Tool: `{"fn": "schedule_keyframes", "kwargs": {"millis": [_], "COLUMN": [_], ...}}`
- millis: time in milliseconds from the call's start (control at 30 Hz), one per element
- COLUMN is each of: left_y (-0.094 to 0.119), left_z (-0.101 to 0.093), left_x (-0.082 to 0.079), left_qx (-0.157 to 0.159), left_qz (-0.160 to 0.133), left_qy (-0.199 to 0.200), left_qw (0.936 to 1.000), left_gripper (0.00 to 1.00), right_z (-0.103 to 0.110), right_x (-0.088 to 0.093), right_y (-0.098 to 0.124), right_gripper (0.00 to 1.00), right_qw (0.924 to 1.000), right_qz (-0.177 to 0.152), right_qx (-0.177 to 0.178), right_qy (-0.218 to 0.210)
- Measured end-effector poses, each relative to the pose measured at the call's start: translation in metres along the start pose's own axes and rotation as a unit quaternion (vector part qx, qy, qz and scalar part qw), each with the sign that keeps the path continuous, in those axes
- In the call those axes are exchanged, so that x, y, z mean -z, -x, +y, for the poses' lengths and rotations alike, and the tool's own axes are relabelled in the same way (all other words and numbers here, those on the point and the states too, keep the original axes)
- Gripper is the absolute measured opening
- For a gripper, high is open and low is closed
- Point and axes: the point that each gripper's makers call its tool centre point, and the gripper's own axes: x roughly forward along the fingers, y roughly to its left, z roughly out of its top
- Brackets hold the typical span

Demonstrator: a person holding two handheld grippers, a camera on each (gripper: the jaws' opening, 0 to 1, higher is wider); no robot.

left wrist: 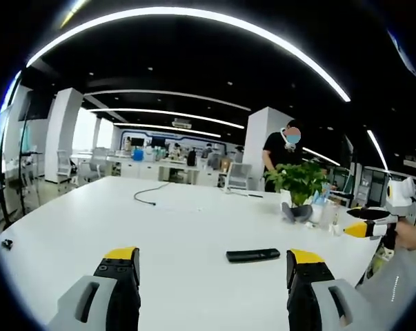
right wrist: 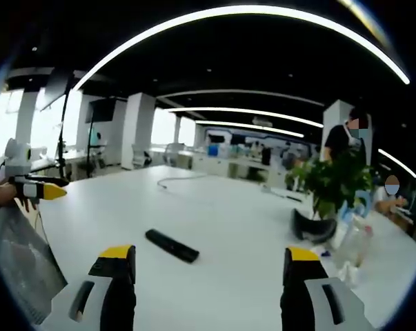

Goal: Press the specified remote control buttons in sequence, fully releasing each button before pressing the next.

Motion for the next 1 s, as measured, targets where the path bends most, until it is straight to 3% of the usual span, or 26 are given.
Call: {"fn": "schedule_keyframes", "kwargs": {"millis": [1000], "left_y": [-0.0006], "left_z": [-0.0032], "left_x": [0.0018], "left_qx": [0.002], "left_qz": [0.006], "left_qy": [-0.002], "left_qw": [1.0000], "left_gripper": [0.91], "right_z": [-0.0002], "right_x": [0.0027], "right_y": [-0.0004], "right_gripper": [0.85], "right_qw": [1.0000], "right_qz": [0.006], "right_qx": [-0.002], "right_qy": [0.003]}}
